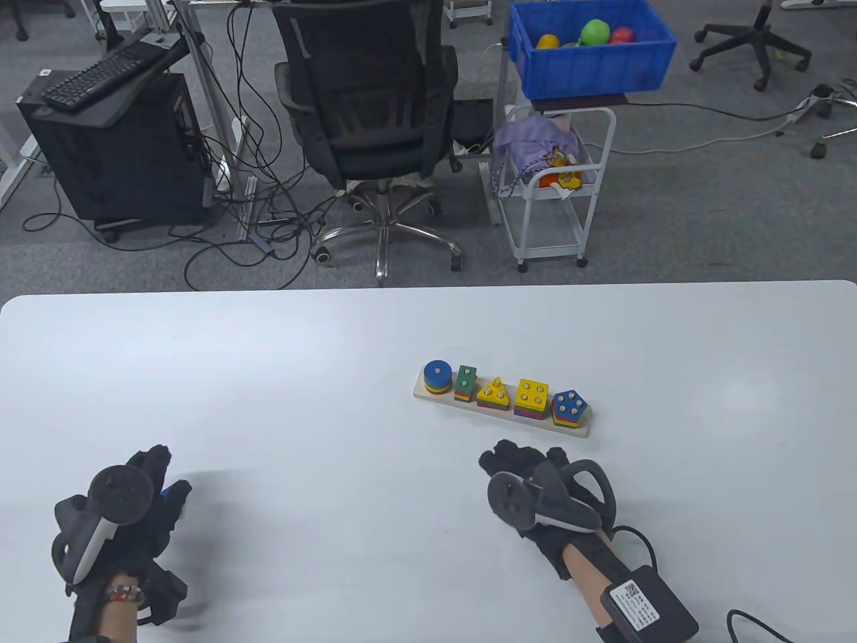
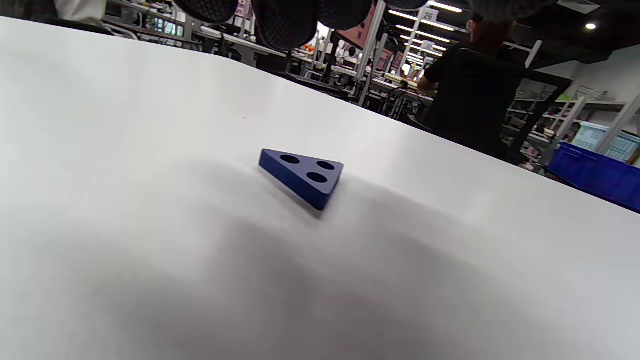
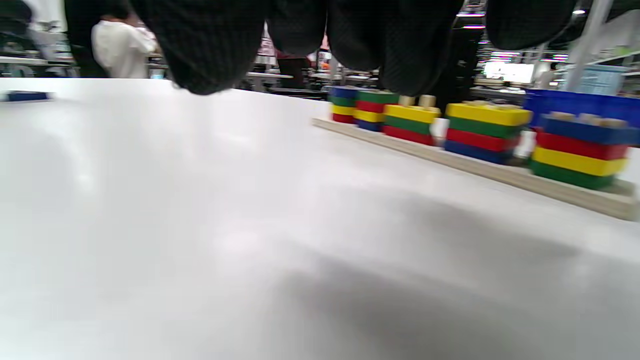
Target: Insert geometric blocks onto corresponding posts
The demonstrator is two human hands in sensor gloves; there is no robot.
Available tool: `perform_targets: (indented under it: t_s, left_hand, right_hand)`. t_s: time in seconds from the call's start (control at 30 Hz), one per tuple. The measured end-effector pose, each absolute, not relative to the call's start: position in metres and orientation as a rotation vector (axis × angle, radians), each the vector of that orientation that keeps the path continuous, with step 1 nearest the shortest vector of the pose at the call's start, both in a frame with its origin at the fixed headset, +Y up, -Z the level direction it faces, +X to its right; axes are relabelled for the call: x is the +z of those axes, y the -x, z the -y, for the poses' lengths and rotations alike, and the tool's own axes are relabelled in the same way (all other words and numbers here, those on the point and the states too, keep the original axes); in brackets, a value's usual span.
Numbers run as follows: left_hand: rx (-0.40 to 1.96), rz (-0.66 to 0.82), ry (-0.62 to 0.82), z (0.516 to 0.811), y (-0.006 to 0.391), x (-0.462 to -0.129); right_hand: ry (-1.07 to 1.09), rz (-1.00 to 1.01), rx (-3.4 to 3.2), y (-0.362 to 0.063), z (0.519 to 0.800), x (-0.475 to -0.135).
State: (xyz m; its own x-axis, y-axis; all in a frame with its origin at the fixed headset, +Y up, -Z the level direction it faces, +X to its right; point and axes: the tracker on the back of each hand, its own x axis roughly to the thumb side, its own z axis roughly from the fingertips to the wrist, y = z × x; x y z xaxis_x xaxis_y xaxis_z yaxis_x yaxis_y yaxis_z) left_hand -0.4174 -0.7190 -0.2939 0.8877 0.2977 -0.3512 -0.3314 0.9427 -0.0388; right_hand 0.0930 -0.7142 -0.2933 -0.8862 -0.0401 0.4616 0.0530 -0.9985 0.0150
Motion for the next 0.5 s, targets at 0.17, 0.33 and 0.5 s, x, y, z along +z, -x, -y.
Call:
perform_targets:
  t_s: [0.17, 0.33, 0.5]
  left_hand:
    - [0.195, -0.467, 0.189, 0.730, 0.423, -0.299]
    - [-0.008, -0.533, 0.264, 0.749, 0.404, -0.316]
    - [-0.129, -0.568, 0.257, 0.756, 0.389, -0.322]
  right_hand:
    - [0.893, 0.047, -2.970, -0.074, 0.720, -0.268]
    - [0.865, 0.057, -2.973, -0.075, 0.722, -0.268]
    - [0.836, 0.083, -3.002, -0.080, 0.725, -0.272]
